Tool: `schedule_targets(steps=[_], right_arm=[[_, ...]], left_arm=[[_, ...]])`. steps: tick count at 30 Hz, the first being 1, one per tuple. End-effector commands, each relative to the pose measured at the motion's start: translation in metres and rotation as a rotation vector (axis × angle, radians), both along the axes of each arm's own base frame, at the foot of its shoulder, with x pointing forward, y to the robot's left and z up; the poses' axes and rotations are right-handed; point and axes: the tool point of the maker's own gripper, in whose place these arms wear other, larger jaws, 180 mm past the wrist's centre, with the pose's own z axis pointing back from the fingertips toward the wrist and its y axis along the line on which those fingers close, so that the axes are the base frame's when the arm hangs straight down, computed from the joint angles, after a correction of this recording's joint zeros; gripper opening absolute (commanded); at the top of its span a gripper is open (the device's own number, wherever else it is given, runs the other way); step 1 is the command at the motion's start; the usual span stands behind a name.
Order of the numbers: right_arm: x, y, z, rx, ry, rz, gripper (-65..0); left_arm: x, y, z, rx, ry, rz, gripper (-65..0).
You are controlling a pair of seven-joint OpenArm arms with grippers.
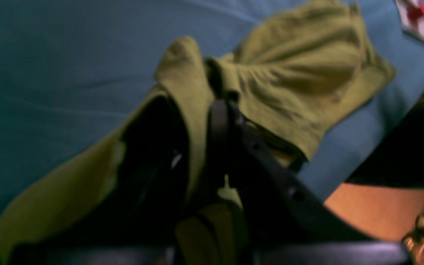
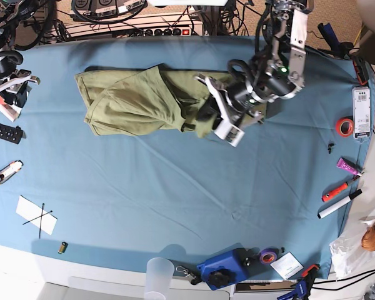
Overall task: Layout the t-shirt on the table in an organized manner, then fold the t-shirt properly
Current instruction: 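Grasp the shirt end with the left gripper and fold it toward the middle, then press and tuck the folded end with the left gripper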
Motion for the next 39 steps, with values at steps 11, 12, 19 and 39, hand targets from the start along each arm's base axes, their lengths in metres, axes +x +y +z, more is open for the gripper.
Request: schedule_targets(steps=[11,12,19,39], right_arm=[[0.006,-0.003,0.015,-0.031,-0.05,0.013,-45.4],[0.007,-0.003,0.016,-0.031,-0.052,0.013,-45.4],[0.007,-0.003,0.017,-0.033,-0.06,0.014,-45.4],[0.011,0.002,0.02,-0.006,-0.086,0.03,-45.4]], left_arm=[[0.0,-0.032,0.029,-0.087,-0.07,-0.057,-36.6],[0.002,-0.033,0.033,-0.09,-0.079,-0.053,-36.6],[0.013,-0.002,0.073,0.062,-0.201,0.067,-42.2],[-0.046,0.021,-0.014,0.169,0.018,0.062,-63.1]])
